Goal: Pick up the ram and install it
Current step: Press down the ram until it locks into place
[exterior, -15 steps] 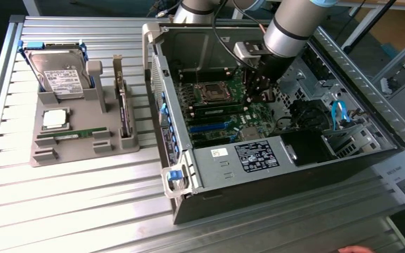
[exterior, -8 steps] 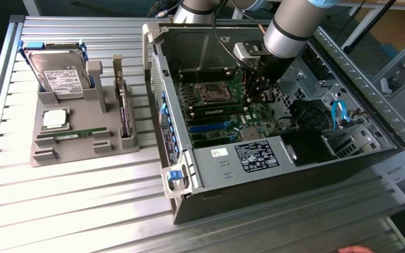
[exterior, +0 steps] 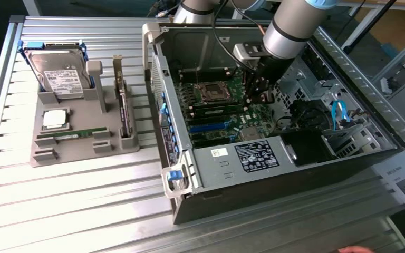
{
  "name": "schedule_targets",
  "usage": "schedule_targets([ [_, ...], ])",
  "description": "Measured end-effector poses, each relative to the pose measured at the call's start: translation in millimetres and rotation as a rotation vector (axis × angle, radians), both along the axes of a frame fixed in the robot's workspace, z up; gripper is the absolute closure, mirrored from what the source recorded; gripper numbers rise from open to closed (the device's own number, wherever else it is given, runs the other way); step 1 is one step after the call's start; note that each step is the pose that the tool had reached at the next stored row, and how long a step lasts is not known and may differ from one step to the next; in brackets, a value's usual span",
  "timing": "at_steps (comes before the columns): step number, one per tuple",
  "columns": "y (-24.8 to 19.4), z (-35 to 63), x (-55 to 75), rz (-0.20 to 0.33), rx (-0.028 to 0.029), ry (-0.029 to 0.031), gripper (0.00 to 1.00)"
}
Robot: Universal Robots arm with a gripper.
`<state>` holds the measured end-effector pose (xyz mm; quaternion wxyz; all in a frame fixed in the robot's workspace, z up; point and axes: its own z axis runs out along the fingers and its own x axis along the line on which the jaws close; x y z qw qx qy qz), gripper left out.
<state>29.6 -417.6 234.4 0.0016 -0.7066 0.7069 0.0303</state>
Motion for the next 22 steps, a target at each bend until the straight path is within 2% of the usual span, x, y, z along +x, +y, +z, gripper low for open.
schedule_targets([
  [22,0.0,-2.1,0.0,0.000,0.0001,0.0000,0.90],
])
